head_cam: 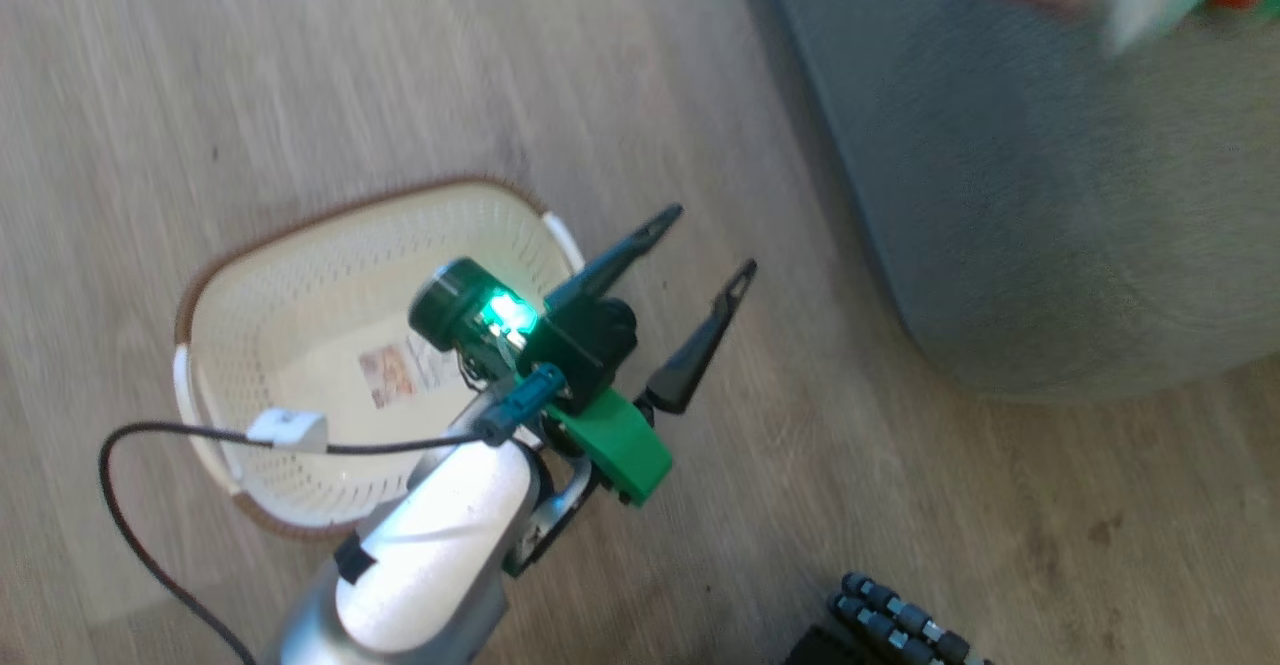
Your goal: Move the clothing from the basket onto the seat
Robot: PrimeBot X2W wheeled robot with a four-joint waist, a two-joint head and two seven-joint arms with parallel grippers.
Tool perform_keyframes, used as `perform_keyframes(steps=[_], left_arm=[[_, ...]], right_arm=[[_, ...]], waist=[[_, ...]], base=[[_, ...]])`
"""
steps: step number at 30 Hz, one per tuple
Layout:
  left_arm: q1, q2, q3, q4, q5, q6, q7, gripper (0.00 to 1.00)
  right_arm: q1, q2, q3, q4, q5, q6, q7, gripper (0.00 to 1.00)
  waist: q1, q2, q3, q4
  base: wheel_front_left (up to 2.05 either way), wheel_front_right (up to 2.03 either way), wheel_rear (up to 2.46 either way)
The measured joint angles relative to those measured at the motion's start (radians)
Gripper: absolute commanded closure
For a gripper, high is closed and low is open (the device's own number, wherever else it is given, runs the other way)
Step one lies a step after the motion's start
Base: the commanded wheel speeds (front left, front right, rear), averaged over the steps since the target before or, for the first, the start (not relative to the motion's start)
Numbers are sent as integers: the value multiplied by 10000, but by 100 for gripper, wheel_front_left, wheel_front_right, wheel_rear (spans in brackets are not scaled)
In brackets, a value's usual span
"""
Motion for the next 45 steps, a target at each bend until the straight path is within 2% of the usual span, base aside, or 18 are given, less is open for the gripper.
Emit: perform_keyframes(steps=[3,4,5,6,7,8,9,13,17,18,19,20,21,23,30,37,45], left_arm=[[-195,77,111,-104,77,94,-4,0],[-195,77,111,-104,77,94,-4,0],[-221,102,146,-159,77,130,-2,0],[-221,119,153,-186,79,150,-2,0],[-221,146,161,-213,90,213,0,0],[-221,146,161,-213,90,213,0,0],[-222,226,211,-322,90,228,48,0],[-266,422,244,-612,194,318,274,0],[-494,692,309,-947,376,403,623,0],[-546,779,313,-984,424,428,708,0],[-561,859,341,-1034,424,477,775,0],[-558,938,370,-1074,424,487,794,0],[-552,1020,395,-1104,424,491,855,0],[-537,1122,441,-1139,420,570,880,0],[-322,1154,500,-1256,205,662,949,0],[334,976,782,-575,-491,838,355,0],[1665,612,1469,811,-1432,1104,-629,0]], right_arm=[[-1650,-736,-1057,1028,-36,0,138,100],[-1650,-736,-1057,1028,-36,0,138,100],[-2730,-1467,-1939,1724,-272,0,278,100],[-3176,-1835,-2286,2052,-502,0,336,100],[-3539,-2142,-2594,2345,-709,0,407,100],[-3539,-2142,-2594,2345,-709,0,407,100],[-3963,-2499,-2961,2945,-953,0,523,100],[-3532,-2523,-3085,4289,-1221,2,602,100],[-2668,-2186,-3689,5685,-1168,6,307,100],[-2519,-1971,-3707,5885,-1160,4,236,93],[-2437,-1687,-3707,6011,-1127,6,176,62],[-2430,-1394,-3689,6088,-1068,6,130,36],[-2435,-1124,-3653,6126,-1035,12,61,0],[-2438,-859,-3639,6138,-972,44,-2,0],[-1730,-882,-3170,5639,-1131,44,-69,0],[71,-784,-2345,3549,-1622,44,-69,0],[2736,251,-1707,1072,-2080,44,-69,0]], waist=[[1,0,619,283],[1,0,619,283],[0,0,998,496],[-1,0,1178,594],[-2,0,1359,682],[-2,0,1359,682],[-2,0,1734,818],[0,0,2467,956],[-2,0,3218,923],[-2,0,3390,884],[-1,0,3538,832],[0,0,3646,761],[0,-1,3715,671],[0,0,3747,477],[-4,0,2945,184],[-5,0,1510,125],[-6,0,-668,399]], base=[[0,0,0],[0,0,0],[0,0,0],[0,0,0],[0,0,0],[0,0,0],[0,0,0],[0,0,0],[0,0,0],[0,0,0],[0,0,0],[0,0,0],[0,0,0],[0,0,0],[0,0,0],[0,0,0],[0,0,0]])
